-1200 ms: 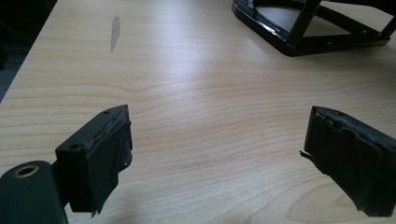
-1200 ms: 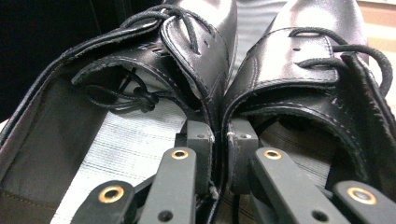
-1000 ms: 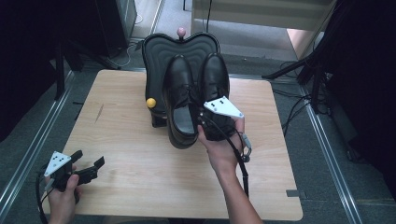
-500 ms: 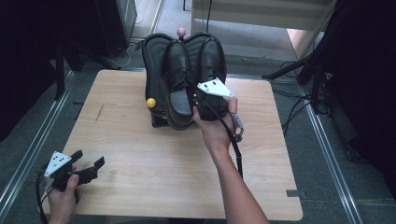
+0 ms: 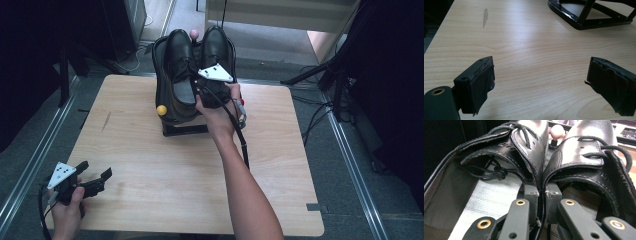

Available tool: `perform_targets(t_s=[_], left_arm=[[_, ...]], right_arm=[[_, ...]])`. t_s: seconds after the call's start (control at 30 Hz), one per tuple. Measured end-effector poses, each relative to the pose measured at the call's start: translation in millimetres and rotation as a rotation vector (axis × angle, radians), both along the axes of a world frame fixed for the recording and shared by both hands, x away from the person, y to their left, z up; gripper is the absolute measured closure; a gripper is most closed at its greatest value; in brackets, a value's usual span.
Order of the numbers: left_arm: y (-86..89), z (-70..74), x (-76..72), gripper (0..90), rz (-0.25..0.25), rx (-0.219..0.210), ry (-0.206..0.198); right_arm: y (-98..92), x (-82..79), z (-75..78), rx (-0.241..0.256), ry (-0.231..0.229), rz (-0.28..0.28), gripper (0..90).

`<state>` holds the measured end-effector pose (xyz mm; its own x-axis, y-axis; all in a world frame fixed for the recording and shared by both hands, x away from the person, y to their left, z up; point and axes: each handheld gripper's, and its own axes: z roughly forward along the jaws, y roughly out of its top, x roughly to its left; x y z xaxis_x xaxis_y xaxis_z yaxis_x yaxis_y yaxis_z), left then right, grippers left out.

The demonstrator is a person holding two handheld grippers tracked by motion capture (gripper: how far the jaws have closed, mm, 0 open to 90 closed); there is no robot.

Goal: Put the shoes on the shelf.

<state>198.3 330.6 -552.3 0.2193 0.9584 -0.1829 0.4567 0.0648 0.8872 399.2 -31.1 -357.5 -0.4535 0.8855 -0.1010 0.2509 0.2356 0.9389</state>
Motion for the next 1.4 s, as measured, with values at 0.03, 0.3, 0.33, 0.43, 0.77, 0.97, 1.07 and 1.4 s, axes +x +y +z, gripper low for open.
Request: perform_targets(t_s=[0.03, 0.3, 0.33, 0.43, 0.77, 0.97, 1.07, 1.4], left_arm=[[0.0, -0.1, 0.0, 8.6, 0.001, -0.002, -0.003], [0.3, -0.2, 0.0, 8.6, -0.002, -0.005, -0.006], [0.6, -0.1, -0.1, 8.6, -0.005, -0.002, -0.005], [0.8, -0.2, -0.2, 8.6, -0.004, -0.005, -0.007], [0.9, -0.2, 0.2, 8.6, -0.008, -0.005, -0.004], [0.9, -0.3, 0.1, 8.6, -0.009, -0.006, -0.006], [1.1, -0.2, 0.0, 8.6, -0.012, -0.007, -0.006], [0.5, -0.3, 0.4, 8.6, -0.013, -0.005, -0.003]], right_arm=[[2.0, 4.0, -0.4, 0.000, 0.000, -0.003, 84.2], [11.8, 26.9, -4.7, -0.007, -0.008, -0.010, 84.2], [12.8, 28.8, -5.3, -0.011, -0.012, -0.011, 84.2], [16.1, 33.4, -7.2, -0.013, -0.017, -0.016, 84.2], [18.8, 42.2, -10.1, -0.014, -0.038, -0.033, 84.2], [22.0, 42.6, -19.8, -0.046, -0.050, -0.032, 84.2], [22.0, 44.2, -25.0, -0.049, -0.048, -0.037, 84.2], [17.3, 41.2, -29.8, -0.017, -0.033, -0.031, 81.0]])
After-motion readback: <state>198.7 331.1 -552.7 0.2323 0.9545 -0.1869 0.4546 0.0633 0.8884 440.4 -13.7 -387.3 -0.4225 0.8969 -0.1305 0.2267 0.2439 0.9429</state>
